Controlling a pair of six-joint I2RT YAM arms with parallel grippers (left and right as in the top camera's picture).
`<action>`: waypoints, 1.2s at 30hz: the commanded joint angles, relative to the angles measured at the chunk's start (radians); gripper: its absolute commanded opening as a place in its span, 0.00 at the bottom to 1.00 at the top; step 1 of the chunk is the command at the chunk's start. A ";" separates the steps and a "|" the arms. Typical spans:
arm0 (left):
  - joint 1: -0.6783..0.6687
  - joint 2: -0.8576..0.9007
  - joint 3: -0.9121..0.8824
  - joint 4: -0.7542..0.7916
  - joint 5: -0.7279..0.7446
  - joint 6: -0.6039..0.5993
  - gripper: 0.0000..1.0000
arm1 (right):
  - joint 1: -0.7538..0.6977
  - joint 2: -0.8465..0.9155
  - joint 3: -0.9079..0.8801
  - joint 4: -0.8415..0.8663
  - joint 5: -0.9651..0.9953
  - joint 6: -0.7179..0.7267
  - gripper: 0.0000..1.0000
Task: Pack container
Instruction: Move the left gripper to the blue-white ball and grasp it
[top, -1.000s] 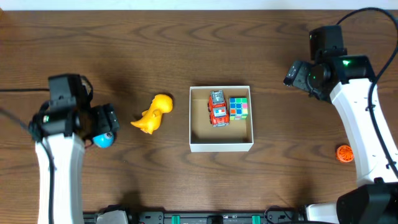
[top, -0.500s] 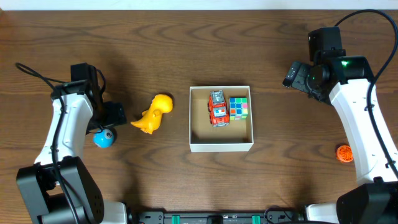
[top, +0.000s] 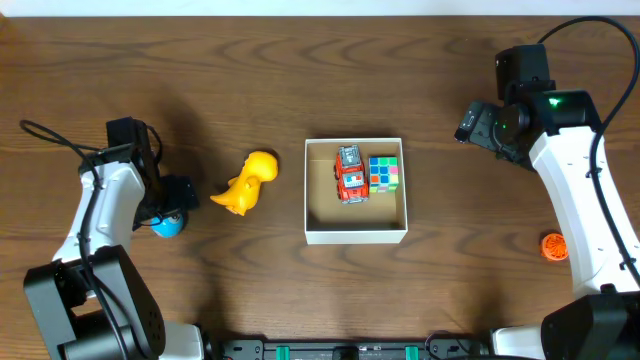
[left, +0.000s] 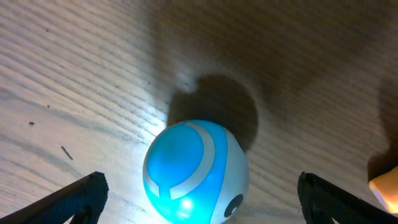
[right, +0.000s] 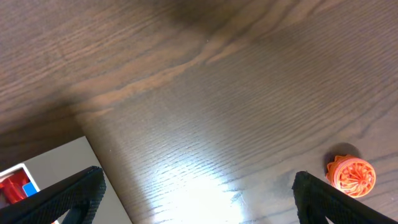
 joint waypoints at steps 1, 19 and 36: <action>0.003 0.020 -0.005 0.009 0.007 -0.013 0.98 | -0.001 0.000 -0.006 -0.004 0.000 -0.010 0.99; 0.005 0.095 -0.005 0.015 0.006 -0.013 0.81 | -0.001 0.000 -0.006 -0.013 0.000 -0.010 0.99; 0.005 0.095 -0.005 -0.011 0.006 -0.013 0.44 | -0.001 0.000 -0.006 -0.012 0.000 -0.010 0.99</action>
